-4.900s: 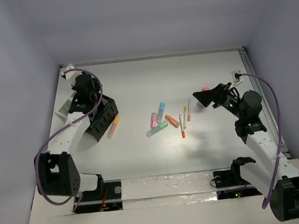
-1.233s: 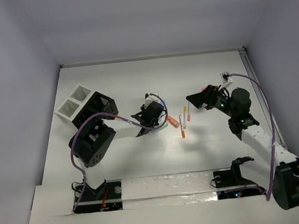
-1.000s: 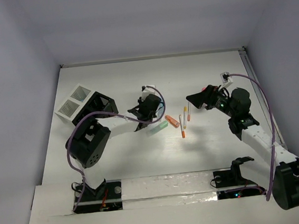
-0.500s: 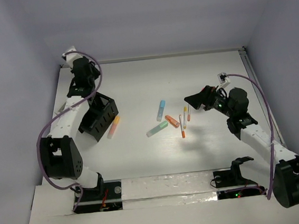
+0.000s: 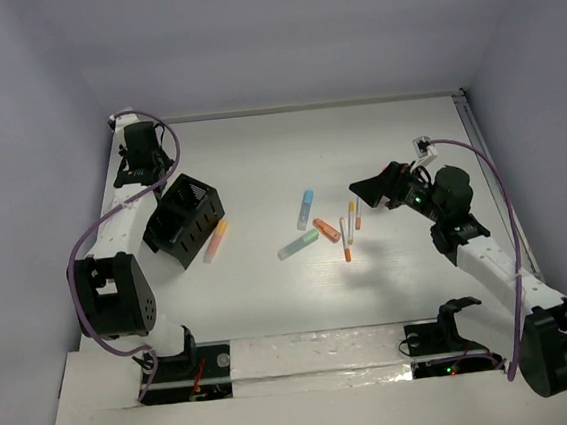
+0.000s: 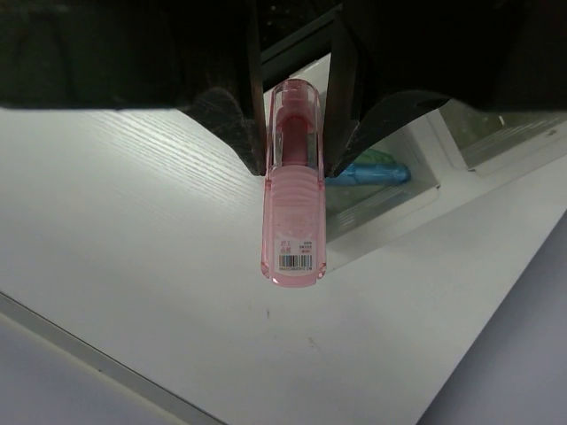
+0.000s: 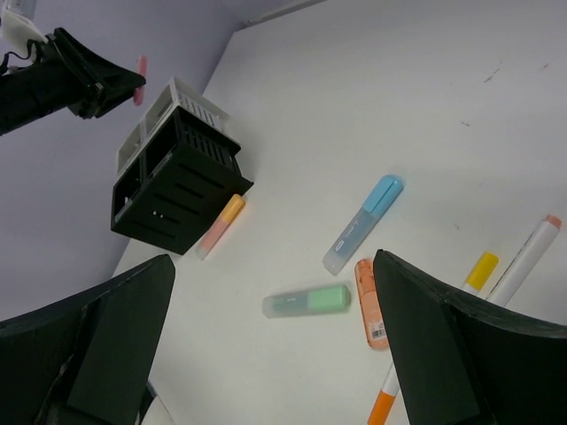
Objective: Sort the stationery into containers
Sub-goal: Place the stationery in the storage box.
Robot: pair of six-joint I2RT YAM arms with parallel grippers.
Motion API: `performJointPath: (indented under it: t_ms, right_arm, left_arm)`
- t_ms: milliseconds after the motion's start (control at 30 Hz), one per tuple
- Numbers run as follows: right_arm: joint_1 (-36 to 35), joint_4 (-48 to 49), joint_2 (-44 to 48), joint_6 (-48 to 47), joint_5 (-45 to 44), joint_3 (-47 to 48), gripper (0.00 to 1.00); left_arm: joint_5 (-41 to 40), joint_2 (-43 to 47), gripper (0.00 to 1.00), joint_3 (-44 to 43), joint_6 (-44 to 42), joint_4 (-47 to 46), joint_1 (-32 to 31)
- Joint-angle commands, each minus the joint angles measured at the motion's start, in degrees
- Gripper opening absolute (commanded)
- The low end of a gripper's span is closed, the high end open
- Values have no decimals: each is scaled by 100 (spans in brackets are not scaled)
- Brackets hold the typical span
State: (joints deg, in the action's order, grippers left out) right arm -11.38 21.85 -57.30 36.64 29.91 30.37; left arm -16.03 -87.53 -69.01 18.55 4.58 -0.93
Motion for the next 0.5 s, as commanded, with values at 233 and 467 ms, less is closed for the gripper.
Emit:
performJointPath:
  t_ms: [233, 467]
  right_arm:
    - [-58, 39, 34, -166, -178, 268, 100]
    - [-58, -49, 52, -228, -240, 285, 100]
  left_arm:
    - [-637, 17, 11, 28, -298, 148, 84]
    - [-708, -194, 6, -103, -316, 385, 84]
